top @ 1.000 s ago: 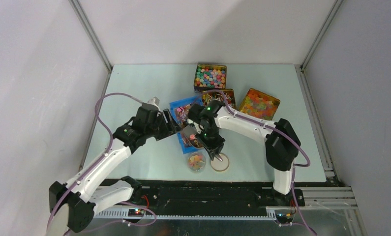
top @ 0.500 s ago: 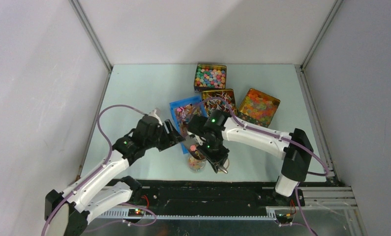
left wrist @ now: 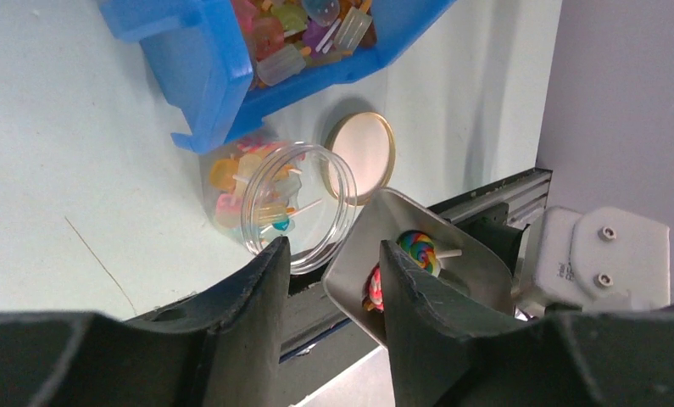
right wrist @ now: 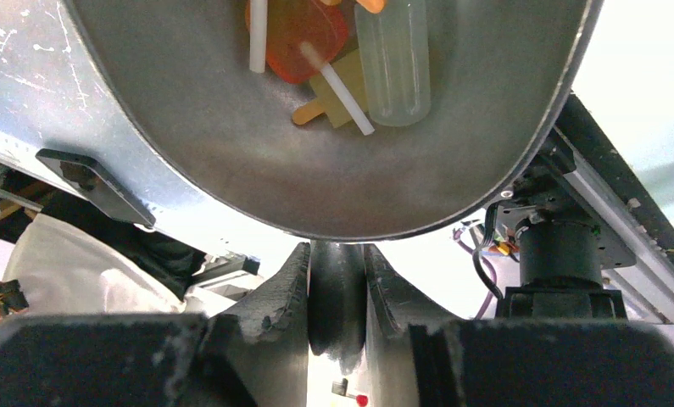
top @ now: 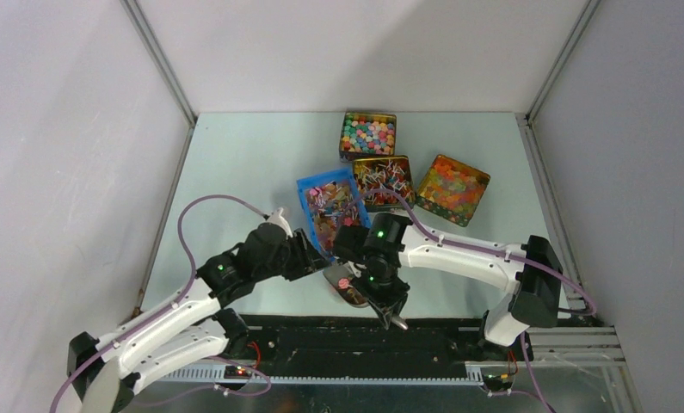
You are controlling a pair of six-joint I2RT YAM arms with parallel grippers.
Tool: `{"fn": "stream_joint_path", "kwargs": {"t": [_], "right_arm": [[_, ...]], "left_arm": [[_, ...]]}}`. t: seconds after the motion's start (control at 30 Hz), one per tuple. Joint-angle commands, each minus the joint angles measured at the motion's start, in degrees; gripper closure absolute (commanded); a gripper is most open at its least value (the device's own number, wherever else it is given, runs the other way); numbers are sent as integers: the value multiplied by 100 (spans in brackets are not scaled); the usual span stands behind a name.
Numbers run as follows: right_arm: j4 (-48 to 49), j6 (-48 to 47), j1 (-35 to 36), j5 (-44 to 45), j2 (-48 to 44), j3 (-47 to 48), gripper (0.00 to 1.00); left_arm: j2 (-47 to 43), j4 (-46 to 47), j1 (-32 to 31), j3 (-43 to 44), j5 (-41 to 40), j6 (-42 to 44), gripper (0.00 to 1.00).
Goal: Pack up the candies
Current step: Place the fake candies in the packing bottle.
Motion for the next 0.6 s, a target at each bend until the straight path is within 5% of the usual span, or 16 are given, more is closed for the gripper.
{"fn": "stream_joint_path", "kwargs": {"t": [0.0, 0.57], "right_arm": [[83, 200, 38, -206, -251, -10, 100], [-5, 317, 79, -226, -386, -32, 100]], "left_arm": [[-149, -96, -274, -93, -392, -215, 54], [349, -112, -1099, -214, -762, -412, 68]]}}
